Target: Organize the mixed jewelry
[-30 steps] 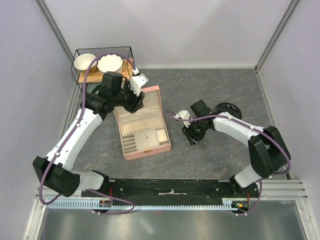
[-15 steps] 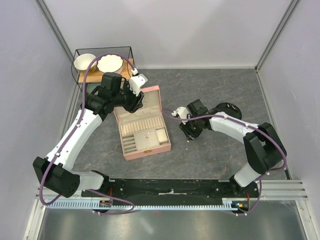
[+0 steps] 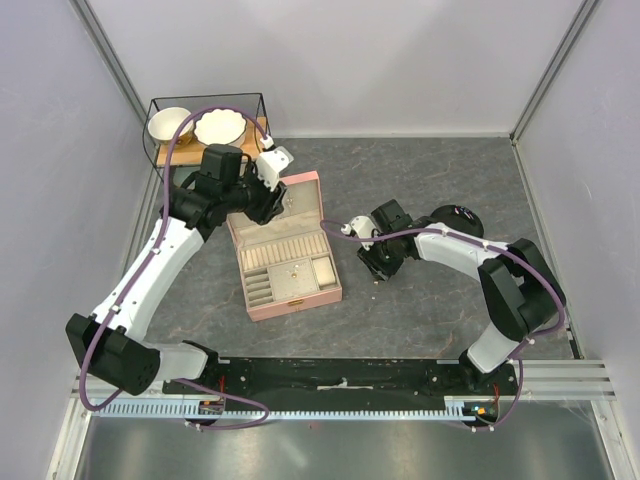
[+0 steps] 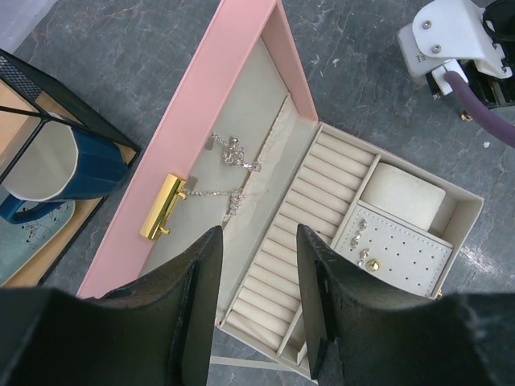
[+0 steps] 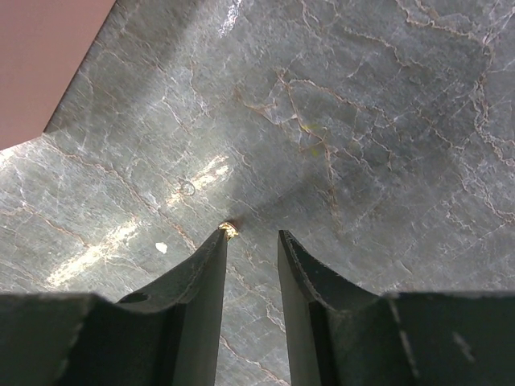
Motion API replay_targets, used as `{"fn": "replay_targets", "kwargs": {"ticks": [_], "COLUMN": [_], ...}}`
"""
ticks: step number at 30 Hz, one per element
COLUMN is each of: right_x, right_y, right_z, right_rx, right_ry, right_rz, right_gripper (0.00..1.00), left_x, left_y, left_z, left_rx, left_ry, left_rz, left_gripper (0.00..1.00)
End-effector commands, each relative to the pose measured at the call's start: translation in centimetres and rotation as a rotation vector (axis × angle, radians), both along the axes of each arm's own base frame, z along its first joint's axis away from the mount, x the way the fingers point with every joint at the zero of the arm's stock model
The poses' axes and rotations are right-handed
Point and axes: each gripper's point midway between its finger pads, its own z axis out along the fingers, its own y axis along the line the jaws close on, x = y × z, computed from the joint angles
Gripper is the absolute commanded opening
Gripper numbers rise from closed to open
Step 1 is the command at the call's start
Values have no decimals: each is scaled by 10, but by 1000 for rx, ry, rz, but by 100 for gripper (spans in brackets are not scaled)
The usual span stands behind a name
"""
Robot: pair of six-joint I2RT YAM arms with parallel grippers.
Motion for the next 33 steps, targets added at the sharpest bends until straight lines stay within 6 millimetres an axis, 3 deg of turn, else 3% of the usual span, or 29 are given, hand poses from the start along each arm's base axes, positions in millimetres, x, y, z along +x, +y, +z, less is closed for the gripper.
{"fn": "replay_targets", "kwargs": {"ticks": [1, 33], "right_x": [13, 6], "right_y": [12, 9], "right_z": [8, -2], "right_rx": [34, -9], "right_ry": [-45, -48], "right_rz": [22, 54], "right_gripper": [39, 37], "left_x": [5, 5], "left_y": [1, 7], "left_z": [8, 4], "left_rx": [-13, -3], "left_ry": [-40, -36], "left_rz": [7, 9], "left_gripper": [49, 49]}}
